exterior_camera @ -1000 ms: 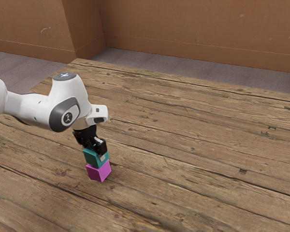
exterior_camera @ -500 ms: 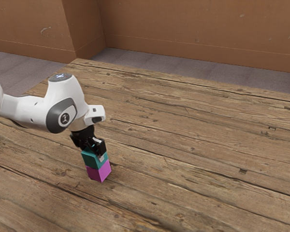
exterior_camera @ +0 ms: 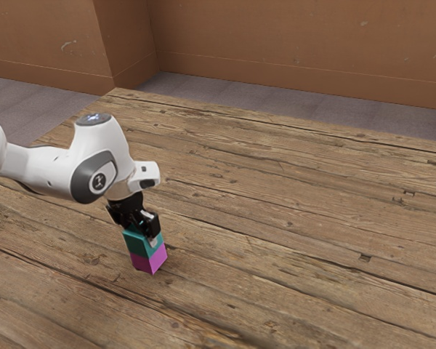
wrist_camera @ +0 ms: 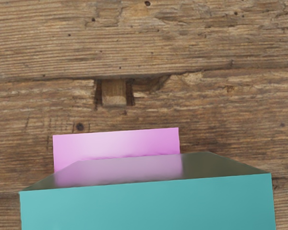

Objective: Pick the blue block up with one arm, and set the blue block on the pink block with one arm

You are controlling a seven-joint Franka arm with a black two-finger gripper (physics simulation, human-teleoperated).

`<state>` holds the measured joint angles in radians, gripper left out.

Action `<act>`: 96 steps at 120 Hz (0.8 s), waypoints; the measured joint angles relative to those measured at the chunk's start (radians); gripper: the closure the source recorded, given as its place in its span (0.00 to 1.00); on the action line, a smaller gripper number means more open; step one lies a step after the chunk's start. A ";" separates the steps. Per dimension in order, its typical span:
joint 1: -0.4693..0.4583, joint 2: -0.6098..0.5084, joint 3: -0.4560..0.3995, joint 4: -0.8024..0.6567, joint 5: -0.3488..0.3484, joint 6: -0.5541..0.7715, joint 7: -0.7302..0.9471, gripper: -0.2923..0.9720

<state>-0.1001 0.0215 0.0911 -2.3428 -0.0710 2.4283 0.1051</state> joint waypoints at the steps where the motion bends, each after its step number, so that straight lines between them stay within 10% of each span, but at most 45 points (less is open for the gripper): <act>1: 0.000 0.000 0.000 0.000 0.000 0.000 0.000 0.53; 96: 0.022 0.051 0.017 0.037 -0.002 0.020 -0.001 0.51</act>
<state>-0.0785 0.0721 0.1084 -2.3055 -0.0732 2.4488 0.1036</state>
